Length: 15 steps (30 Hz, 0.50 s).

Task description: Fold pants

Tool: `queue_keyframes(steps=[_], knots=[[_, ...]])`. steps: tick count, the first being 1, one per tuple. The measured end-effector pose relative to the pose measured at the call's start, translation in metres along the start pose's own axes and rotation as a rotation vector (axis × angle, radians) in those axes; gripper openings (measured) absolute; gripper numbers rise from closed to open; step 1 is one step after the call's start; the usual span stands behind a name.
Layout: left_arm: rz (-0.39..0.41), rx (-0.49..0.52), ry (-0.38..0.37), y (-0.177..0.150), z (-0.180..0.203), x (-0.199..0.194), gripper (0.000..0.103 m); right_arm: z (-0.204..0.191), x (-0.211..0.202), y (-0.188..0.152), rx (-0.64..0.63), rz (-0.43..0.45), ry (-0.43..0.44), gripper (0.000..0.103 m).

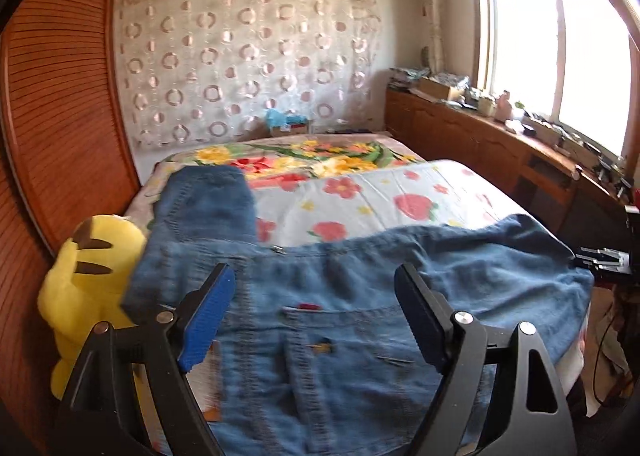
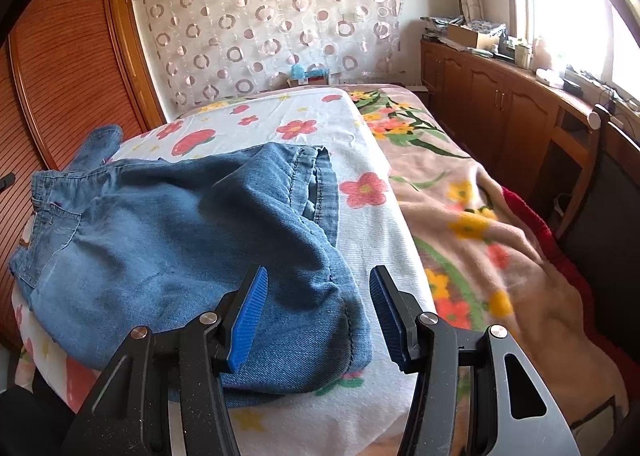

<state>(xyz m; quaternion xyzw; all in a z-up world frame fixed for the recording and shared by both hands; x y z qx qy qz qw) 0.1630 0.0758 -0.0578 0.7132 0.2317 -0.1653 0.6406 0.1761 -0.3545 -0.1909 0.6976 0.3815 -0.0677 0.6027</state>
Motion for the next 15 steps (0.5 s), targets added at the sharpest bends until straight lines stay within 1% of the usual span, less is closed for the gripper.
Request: queue_keyframes(steps=[8,15], knots=[[-0.049,0.036,-0.06,-0.017,0.058,0.007,0.082,0.009,-0.006,-0.004,0.003,-0.019,-0.014,0.055],[-0.076,0.052,-0.083,-0.028,0.081,0.006,0.082,0.015,-0.012,-0.008,0.006,-0.039,-0.022,0.055]])
Point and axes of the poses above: each gripper's, at about its wrist camera, not at the fingertips, and x roughly the way its jaws point, z to its right, y to its top, the point moved 7 cm from there along x, roughly the way its jaws point, and after that the axes turned 15 degrees about y, right-handed, at the moved point
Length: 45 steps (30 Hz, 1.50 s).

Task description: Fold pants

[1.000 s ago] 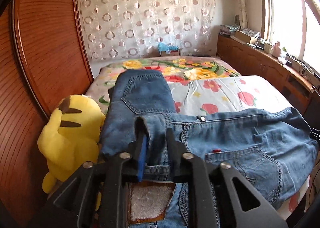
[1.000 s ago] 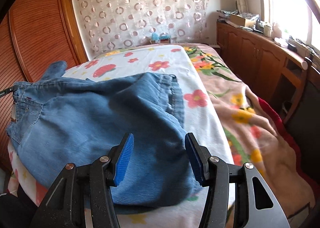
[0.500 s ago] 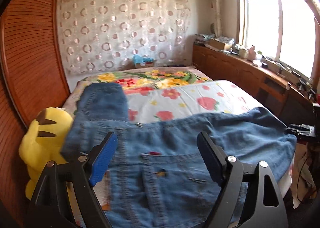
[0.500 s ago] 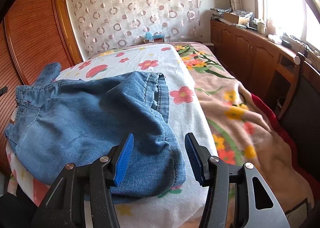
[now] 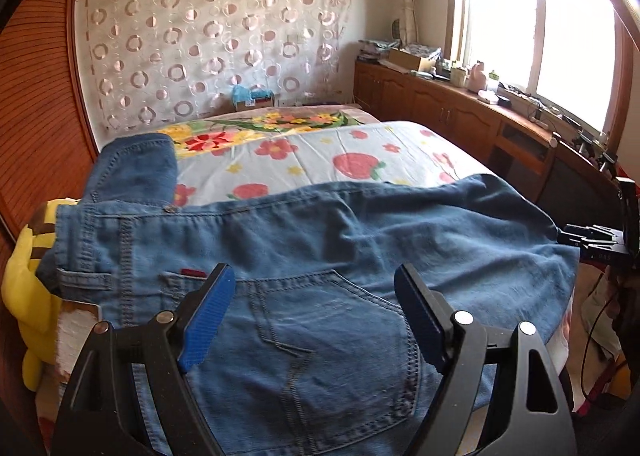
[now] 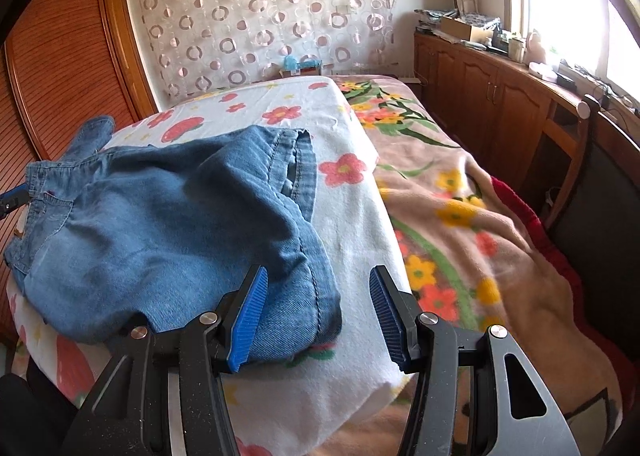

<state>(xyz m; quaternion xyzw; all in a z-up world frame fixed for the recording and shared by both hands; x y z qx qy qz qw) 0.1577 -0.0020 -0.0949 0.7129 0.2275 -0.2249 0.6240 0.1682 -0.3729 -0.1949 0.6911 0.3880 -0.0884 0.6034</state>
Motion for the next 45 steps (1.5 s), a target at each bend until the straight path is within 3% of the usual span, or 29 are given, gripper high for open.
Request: queue_keyframes(steps=[19,23,26,27,28,36,45], knots=[[-0.109,0.031,-0.036,-0.038,0.028,0.022,0.082,0.002,-0.001,-0.005,0.013,-0.035,0.015,0.054],[-0.127,0.025,-0.041,-0.045,0.029,0.026,0.082,-0.001,0.0,-0.003,0.019,-0.033,0.032,0.045],[-0.132,0.022,-0.041,-0.048,0.03,0.027,0.082,-0.007,0.004,-0.003,0.022,-0.039,0.061,0.027],[-0.131,0.021,-0.042,-0.048,0.03,0.027,0.082,-0.009,0.004,-0.003,0.018,-0.04,0.066,0.016],[-0.131,0.021,-0.042,-0.048,0.03,0.026,0.082,-0.012,0.003,-0.002,0.009,-0.039,0.078,0.013],[-0.081,-0.007,-0.035,-0.034,0.019,0.005,0.082,-0.058,-0.022,0.044,-0.084,0.061,0.188,0.009],[-0.002,-0.079,0.014,-0.017,-0.028,-0.026,0.082,-0.168,-0.029,0.105,-0.317,0.113,0.341,0.009]])
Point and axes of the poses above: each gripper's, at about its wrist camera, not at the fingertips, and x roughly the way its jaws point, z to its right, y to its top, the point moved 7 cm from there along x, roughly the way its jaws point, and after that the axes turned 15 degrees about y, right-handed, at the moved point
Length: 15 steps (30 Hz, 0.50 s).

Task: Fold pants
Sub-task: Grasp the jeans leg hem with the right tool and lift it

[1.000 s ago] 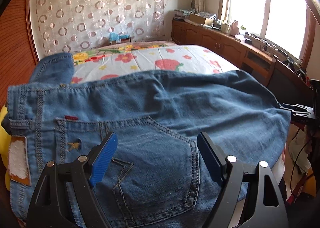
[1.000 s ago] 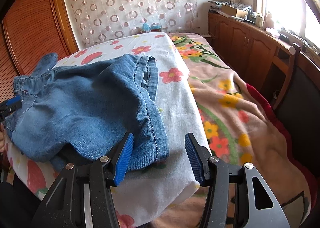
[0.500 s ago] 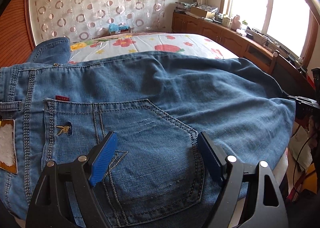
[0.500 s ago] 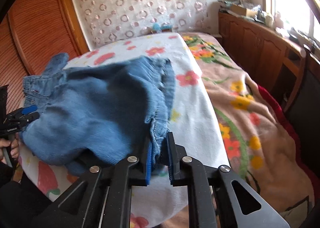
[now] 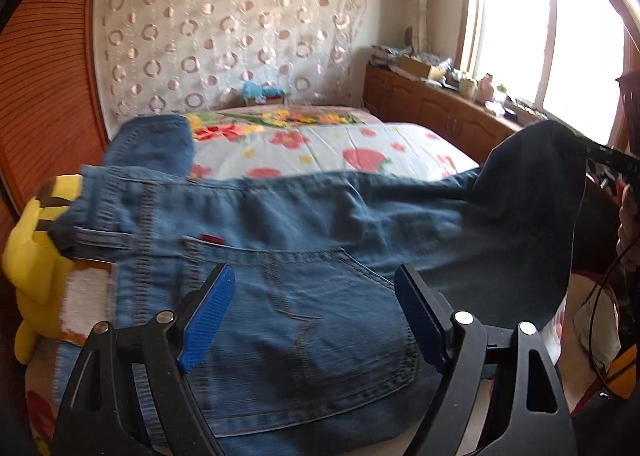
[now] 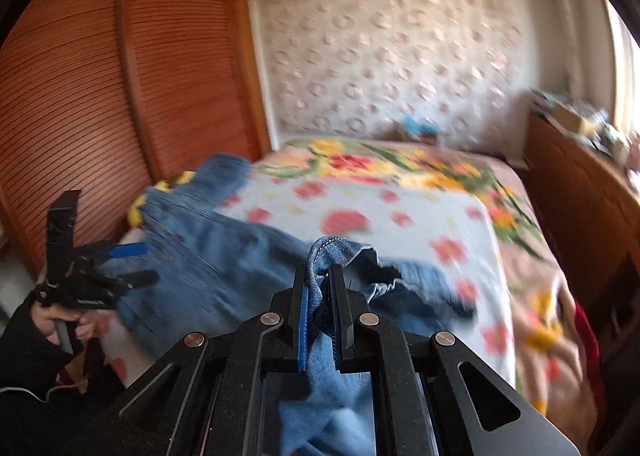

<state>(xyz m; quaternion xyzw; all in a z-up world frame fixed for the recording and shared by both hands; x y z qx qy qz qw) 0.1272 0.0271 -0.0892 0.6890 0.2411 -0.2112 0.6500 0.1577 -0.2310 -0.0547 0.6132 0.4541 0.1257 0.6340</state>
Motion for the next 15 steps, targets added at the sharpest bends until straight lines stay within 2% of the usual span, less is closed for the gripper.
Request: queue_keyframes(steps=[7,11,14,15], knots=[[0.03,-0.052,0.05,0.004,-0.037,-0.013,0.082,-0.07,0.035,0.047,-0.136,-0.003,0.146,0.008],[0.031,-0.073,0.064,0.003,-0.05,-0.015,0.082,-0.087,0.053,0.054,-0.146,-0.024,0.204,0.008],[0.026,-0.074,0.065,0.001,-0.052,-0.013,0.082,-0.089,0.068,0.047,-0.137,-0.062,0.215,0.009],[0.025,-0.073,0.063,0.0,-0.053,-0.013,0.082,-0.078,0.072,0.048,-0.138,-0.076,0.211,0.019]])
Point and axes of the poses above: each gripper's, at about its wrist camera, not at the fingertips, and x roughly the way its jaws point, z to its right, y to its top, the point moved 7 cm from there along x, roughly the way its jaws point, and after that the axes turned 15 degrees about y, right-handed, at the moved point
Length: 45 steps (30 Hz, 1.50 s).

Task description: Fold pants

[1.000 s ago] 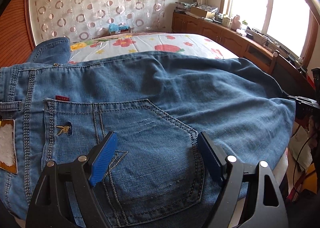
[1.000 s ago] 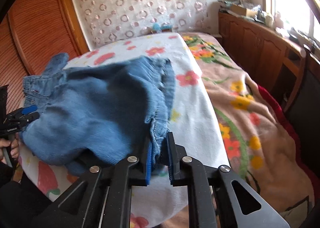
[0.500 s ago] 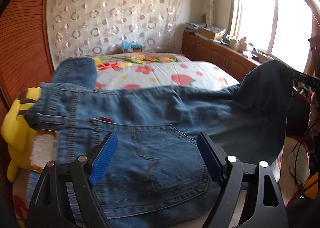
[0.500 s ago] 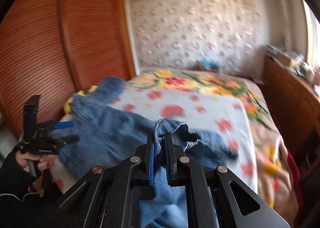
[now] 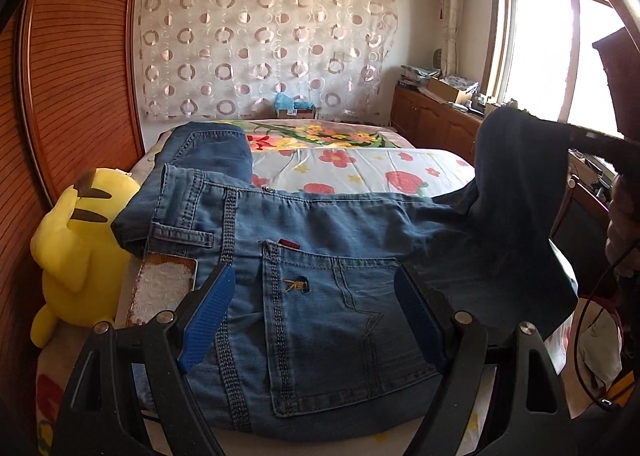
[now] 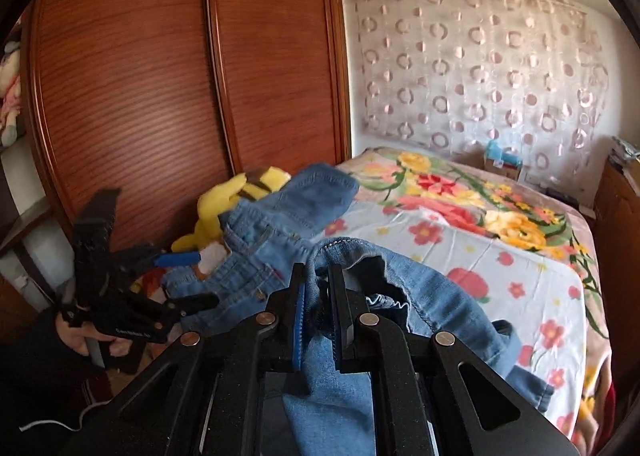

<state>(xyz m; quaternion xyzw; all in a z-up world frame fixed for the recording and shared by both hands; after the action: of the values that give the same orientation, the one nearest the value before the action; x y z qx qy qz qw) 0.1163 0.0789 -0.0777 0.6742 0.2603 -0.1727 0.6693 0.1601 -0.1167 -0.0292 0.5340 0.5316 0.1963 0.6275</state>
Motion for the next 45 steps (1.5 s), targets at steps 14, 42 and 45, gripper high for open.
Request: queue_keyframes(steps=[14,42,45], knots=[[-0.04,0.064,-0.103,-0.005,0.056,0.017,0.082,0.041,-0.006,-0.017,0.111,-0.056,-0.183,0.05],[-0.143,0.177,-0.251,-0.018,0.13,0.054,0.007,0.041,-0.001,-0.05,0.361,-0.097,-0.174,0.013],[-0.098,0.163,-0.249,-0.008,0.123,0.036,0.006,0.036,-0.002,-0.034,0.317,-0.089,-0.177,0.009]])
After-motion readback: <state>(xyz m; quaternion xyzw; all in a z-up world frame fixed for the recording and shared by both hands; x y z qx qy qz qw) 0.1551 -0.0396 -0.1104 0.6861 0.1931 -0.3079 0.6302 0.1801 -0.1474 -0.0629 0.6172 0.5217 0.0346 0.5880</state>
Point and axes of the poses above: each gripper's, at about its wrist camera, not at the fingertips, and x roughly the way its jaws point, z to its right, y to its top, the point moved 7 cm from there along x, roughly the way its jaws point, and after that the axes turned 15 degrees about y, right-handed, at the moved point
